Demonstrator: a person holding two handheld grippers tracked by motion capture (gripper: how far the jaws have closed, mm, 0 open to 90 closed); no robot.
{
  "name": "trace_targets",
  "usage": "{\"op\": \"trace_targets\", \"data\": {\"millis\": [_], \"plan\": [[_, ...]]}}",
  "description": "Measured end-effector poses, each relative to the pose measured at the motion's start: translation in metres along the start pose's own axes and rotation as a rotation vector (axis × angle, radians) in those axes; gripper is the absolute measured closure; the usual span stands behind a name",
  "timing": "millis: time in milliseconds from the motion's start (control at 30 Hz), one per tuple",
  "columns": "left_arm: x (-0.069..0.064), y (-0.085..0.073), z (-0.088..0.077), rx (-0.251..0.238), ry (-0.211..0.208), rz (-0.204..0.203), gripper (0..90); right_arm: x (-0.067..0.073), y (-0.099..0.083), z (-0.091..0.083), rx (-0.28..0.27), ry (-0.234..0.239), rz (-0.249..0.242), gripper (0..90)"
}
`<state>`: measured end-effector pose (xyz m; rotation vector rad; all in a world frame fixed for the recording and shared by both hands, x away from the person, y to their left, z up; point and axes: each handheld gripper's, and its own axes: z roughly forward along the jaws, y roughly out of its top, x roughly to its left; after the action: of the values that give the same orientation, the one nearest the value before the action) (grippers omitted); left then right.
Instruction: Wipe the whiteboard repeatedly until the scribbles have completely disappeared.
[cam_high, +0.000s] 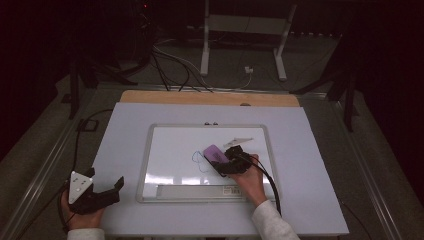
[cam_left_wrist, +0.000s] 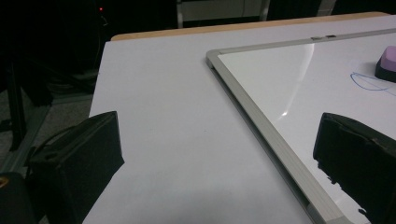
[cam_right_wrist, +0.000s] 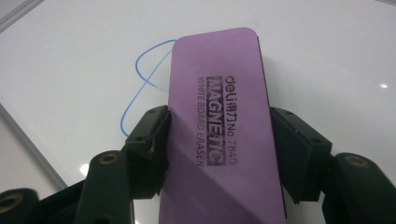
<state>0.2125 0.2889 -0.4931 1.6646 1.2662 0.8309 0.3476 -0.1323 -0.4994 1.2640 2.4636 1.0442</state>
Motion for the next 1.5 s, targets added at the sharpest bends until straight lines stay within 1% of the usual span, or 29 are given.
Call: {"op": "trace_targets", "data": {"millis": [100,133,167,200,233,300,367,467,533,567,633,733,767,800,833,867,900,1000,1067,1100,1167,1200,1233,1267,1300,1367,1433,1467,1500], "plan": [[0.001,0.0,0.0,-0.003,0.003,-0.004,2.1,-0.006,0.001,0.0,-0.011,-0.052,0.046,40.9],[0.001,0.0,0.0,-0.001,0.003,-0.003,2.1,-0.008,0.001,0.0,-0.013,-0.059,0.066,40.9],[0.0,0.0,0.0,0.0,0.002,-0.003,2.1,-0.009,0.001,0.0,-0.013,-0.056,0.076,40.9],[0.0,0.0,0.0,0.003,0.0,-0.001,2.1,-0.007,0.001,0.0,-0.015,-0.062,0.069,40.9],[0.0,0.0,0.001,0.004,0.0,0.0,2.1,-0.005,0.001,0.0,-0.013,-0.058,0.055,40.8],[0.0,0.0,0.001,0.005,-0.001,0.002,2.1,0.001,0.001,0.001,-0.002,-0.013,0.026,40.9],[-0.001,0.0,0.001,0.004,-0.001,0.003,2.1,0.01,0.0,0.002,0.008,0.018,-0.027,40.9],[-0.001,0.0,0.001,0.005,-0.001,0.002,2.1,0.022,0.001,0.003,0.024,0.066,-0.09,40.9],[-0.001,0.0,0.001,0.004,-0.001,0.002,2.1,0.027,0.001,0.004,0.03,0.085,-0.115,40.9],[-0.001,0.0,0.001,0.004,-0.001,0.001,2.1,0.028,0.001,0.004,0.032,0.083,-0.126,40.9],[0.0,0.0,0.001,0.005,-0.001,0.002,2.1,0.026,0.002,0.004,0.033,0.077,-0.116,40.9],[0.0,0.0,0.001,0.003,0.0,0.0,2.1,0.02,0.003,0.004,0.018,0.018,-0.074,40.9],[0.0,0.0,0.001,0.003,-0.001,0.0,2.1,0.018,0.003,0.004,0.017,0.015,-0.058,40.9],[0.0,0.0,0.001,0.003,-0.001,0.0,2.1,0.018,0.003,0.004,0.016,0.018,-0.056,40.9],[0.0,0.0,0.002,0.003,-0.002,-0.002,2.1,0.019,0.003,0.004,0.017,0.016,-0.068,40.9],[0.0,0.0,0.002,0.005,-0.002,0.0,2.1,0.022,0.003,0.004,0.023,0.037,-0.084,40.9],[0.0,0.0,0.002,0.006,-0.002,0.001,2.1,0.024,0.002,0.004,0.03,0.074,-0.103,40.9],[-0.001,0.0,0.001,0.004,-0.001,0.002,2.1,0.032,0.001,0.004,0.038,0.108,-0.156,40.9],[0.0,0.0,0.001,0.002,0.0,0.001,2.1,0.033,0.001,0.004,0.035,0.108,-0.159,40.9],[0.0,0.0,0.0,0.002,-0.001,0.001,2.1,0.032,0.001,0.004,0.032,0.092,-0.151,40.9],[0.0,0.0,0.001,0.003,0.0,0.0,2.1,0.028,0.002,0.003,0.022,0.038,-0.132,40.9],[0.0,0.0,0.001,0.003,0.0,0.0,2.1,0.026,0.002,0.003,0.02,0.027,-0.114,40.9],[0.0,0.0,0.001,0.003,-0.001,0.0,2.1,0.025,0.002,0.004,0.022,0.032,-0.103,40.9],[0.0,0.0,0.001,0.002,-0.001,0.001,2.1,0.025,0.002,0.003,0.021,0.031,-0.107,40.9],[0.0,0.0,0.001,0.003,-0.001,0.0,2.1,0.026,0.002,0.003,0.022,0.04,-0.12,40.9],[0.0,0.0,0.001,0.003,-0.001,0.001,2.1,0.03,0.001,0.004,0.033,0.092,-0.137,40.9],[0.0,0.0,0.001,0.002,-0.001,0.001,2.1,0.032,0.001,0.003,0.034,0.086,-0.153,40.9],[0.0,0.0,0.001,0.0,-0.001,0.0,2.1,0.032,0.001,0.004,0.032,0.084,-0.144,40.9],[0.0,0.0,0.0,0.0,-0.001,0.0,2.1,0.03,0.001,0.004,0.025,0.064,-0.136,40.9]]}}
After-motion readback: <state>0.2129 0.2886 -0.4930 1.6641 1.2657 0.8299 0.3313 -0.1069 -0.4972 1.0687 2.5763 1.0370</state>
